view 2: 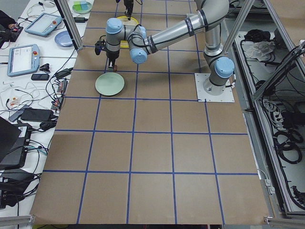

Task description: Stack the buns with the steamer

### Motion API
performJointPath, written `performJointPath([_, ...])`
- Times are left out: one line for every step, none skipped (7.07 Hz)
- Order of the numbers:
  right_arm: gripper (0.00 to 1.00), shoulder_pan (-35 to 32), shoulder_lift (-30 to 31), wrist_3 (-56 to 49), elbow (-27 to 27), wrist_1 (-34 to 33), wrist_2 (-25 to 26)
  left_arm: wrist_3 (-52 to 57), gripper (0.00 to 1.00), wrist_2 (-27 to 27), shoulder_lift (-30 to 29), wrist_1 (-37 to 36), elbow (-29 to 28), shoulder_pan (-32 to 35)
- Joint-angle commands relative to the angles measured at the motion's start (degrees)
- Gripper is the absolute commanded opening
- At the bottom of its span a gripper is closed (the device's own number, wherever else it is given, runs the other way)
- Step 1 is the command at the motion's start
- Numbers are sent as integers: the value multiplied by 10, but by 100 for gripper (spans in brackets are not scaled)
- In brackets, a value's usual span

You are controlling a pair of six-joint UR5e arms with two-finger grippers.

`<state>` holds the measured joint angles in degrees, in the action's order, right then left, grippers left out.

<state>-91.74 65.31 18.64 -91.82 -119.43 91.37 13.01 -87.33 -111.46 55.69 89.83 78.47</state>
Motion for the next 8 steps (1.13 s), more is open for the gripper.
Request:
performJointPath([3,2,0,0,1,-4,-1,-1,0,-2,27,24,0,-2])
performJointPath([4,2,0,1,1,-5,-1,0,0,-4,39,46,0,-2])
performJointPath([4,2,0,2,1,-5,-1,0,0,1,46,48,0,-2])
performJointPath([5,2,0,3,1,-5,-2,0,0,4,42,48,0,-1])
performJointPath([17,2,-1,3,1,-5,-1,1,0,3,44,49,0,0])
performJointPath([74,2,-2,3,1,-5,-1,4,0,3,38,49,3,-1])
performJointPath([100,2,1,3,1,-4,-1,-3,0,4,41,48,3,1])
performJointPath([100,6,13,-3,8,3,-2,-2,0,4,50,48,0,4])
